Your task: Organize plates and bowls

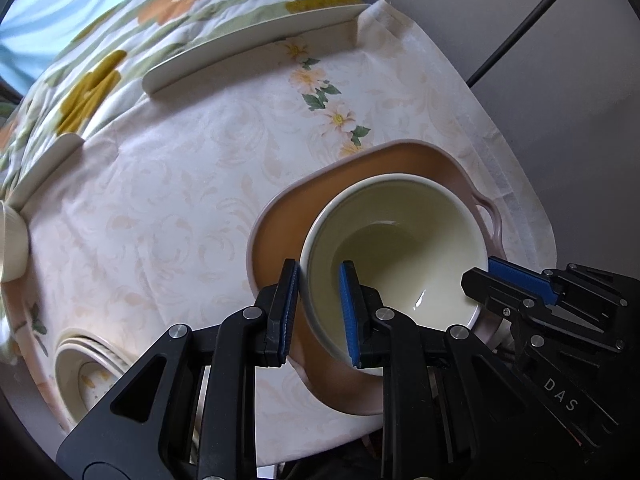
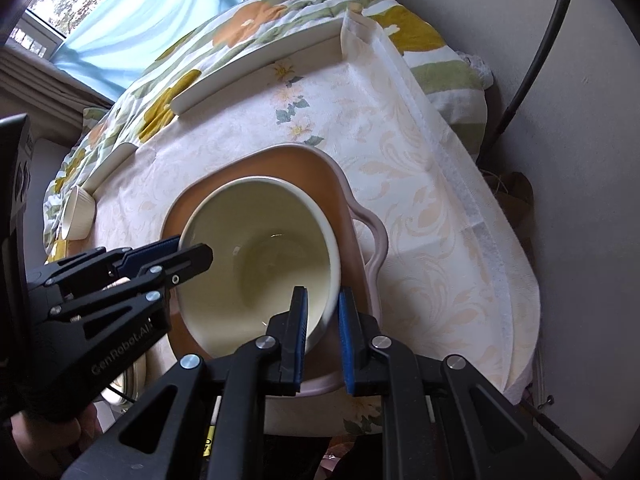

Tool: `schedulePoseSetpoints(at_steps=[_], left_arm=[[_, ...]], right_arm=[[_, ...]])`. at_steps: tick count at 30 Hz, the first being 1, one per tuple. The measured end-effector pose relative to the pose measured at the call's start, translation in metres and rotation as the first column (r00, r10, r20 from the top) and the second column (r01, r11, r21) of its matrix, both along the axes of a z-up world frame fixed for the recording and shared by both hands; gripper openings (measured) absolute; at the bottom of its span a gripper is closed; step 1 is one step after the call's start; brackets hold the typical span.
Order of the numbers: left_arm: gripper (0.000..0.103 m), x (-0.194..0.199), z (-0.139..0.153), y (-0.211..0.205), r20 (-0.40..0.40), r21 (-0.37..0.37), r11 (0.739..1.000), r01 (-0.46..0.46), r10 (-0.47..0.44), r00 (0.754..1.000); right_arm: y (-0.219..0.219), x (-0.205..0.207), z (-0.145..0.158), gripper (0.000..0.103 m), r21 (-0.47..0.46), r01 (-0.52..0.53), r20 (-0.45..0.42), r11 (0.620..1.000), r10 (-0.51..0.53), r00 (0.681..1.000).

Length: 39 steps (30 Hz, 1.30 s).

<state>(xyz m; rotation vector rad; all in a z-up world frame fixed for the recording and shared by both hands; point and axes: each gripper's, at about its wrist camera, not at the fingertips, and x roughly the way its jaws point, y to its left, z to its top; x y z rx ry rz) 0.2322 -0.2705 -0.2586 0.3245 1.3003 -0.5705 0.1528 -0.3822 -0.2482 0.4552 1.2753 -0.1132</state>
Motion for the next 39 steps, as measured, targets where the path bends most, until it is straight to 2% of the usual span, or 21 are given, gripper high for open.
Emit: schedulePoseSetpoints(at_steps=[8,9,10,12,15,16,19,20,21,22,23,25,26,27,28,30,32,35,36,37,39], left_arm=[[0.023,-0.012,0.032,0.005,0.094,-0.003,0.999,-0.043,0.043,0.995],[0.036,-0.013,0.035,0.007,0.106,-0.007,0.999,-0.048,0.048,0.993],[0.070,-0.015,0.040,0.008,0.122,-0.011,0.998,-0.054,0.055,0.991],[0.103,-0.021,0.051,0.013,0.158,-0.040,0.997,-0.066,0.071,0.985],[0.103,-0.027,0.061,0.018,0.187,-0.047,0.996,-0.082,0.089,0.978],[0.103,-0.029,0.064,0.021,0.196,-0.053,0.994,-0.091,0.100,0.976],[0.103,-0.036,0.074,0.036,0.230,-0.071,0.988,-0.138,0.151,0.961],[0.103,-0.039,0.079,0.042,0.244,-0.081,0.984,-0.157,0.172,0.954],[0.103,-0.042,0.084,0.051,0.256,-0.093,0.979,-0.181,0.199,0.946],[0.103,-0.044,0.089,0.059,0.265,-0.100,0.974,-0.204,0.224,0.938],[0.103,-0.048,0.094,0.068,0.276,-0.108,0.967,-0.230,0.252,0.928],[0.103,-0.053,0.104,0.091,0.297,-0.121,0.951,-0.285,0.309,0.904],[0.103,-0.056,0.108,0.104,0.307,-0.126,0.940,-0.317,0.341,0.888],[0.103,-0.058,0.112,0.116,0.315,-0.132,0.930,-0.344,0.368,0.875],[0.103,-0.059,0.116,0.130,0.322,-0.136,0.916,-0.376,0.400,0.858],[0.103,-0.062,0.124,0.159,0.344,-0.140,0.885,-0.444,0.464,0.817],[0.103,-0.063,0.129,0.193,0.357,-0.144,0.842,-0.520,0.535,0.766],[0.103,-0.062,0.133,0.239,0.347,-0.176,0.776,-0.606,0.625,0.700],[0.103,-0.061,0.134,0.256,0.342,-0.190,0.750,-0.633,0.655,0.674],[0.103,-0.059,0.134,0.269,0.337,-0.198,0.732,-0.652,0.675,0.656],[0.103,-0.052,0.134,0.299,0.327,-0.212,0.689,-0.693,0.718,0.614]], right_arm=[[0.002,-0.016,0.020,0.014,-0.043,-0.115,0.064,0.992,0.118,0.991],[0.003,-0.019,0.022,0.014,-0.042,-0.127,0.073,0.991,0.130,0.989],[0.003,-0.020,0.024,0.014,-0.043,-0.135,0.080,0.990,0.138,0.987],[0.004,-0.025,0.028,0.016,-0.046,-0.154,0.098,0.987,0.158,0.983],[0.005,-0.031,0.034,0.045,-0.046,-0.180,0.118,0.983,0.184,0.976],[0.006,-0.032,0.036,0.060,-0.046,-0.189,0.127,0.981,0.194,0.973],[0.014,-0.038,0.046,0.074,-0.059,-0.268,0.178,0.962,0.274,0.945],[0.018,-0.038,0.049,0.085,-0.067,-0.297,0.193,0.953,0.304,0.933],[0.018,-0.038,0.049,0.090,-0.067,-0.297,0.193,0.953,0.304,0.933],[0.030,-0.036,0.055,0.096,-0.080,-0.353,0.218,0.932,0.362,0.906],[0.030,-0.036,0.055,0.100,-0.080,-0.353,0.218,0.932,0.362,0.906],[0.054,-0.029,0.061,0.101,-0.100,-0.444,0.252,0.890,0.454,0.855],[0.054,-0.029,0.061,0.101,-0.100,-0.444,0.252,0.890,0.454,0.855],[0.072,-0.023,0.063,0.101,-0.109,-0.500,0.270,0.859,0.510,0.817],[0.072,-0.023,0.063,0.101,-0.109,-0.500,0.270,0.859,0.510,0.817],[0.095,-0.012,0.065,0.102,-0.109,-0.562,0.271,0.820,0.568,0.777],[0.116,0.000,0.067,0.102,-0.099,-0.610,0.248,0.786,0.613,0.750],[0.146,0.020,0.080,0.102,-0.133,-0.641,0.270,0.756,0.650,0.710],[0.167,0.037,0.091,0.102,-0.146,-0.660,0.295,0.737,0.669,0.682],[0.167,0.037,0.091,0.102,-0.146,-0.660,0.295,0.737,0.669,0.682],[0.185,0.052,0.101,0.102,-0.174,-0.668,0.321,0.724,0.683,0.656]])
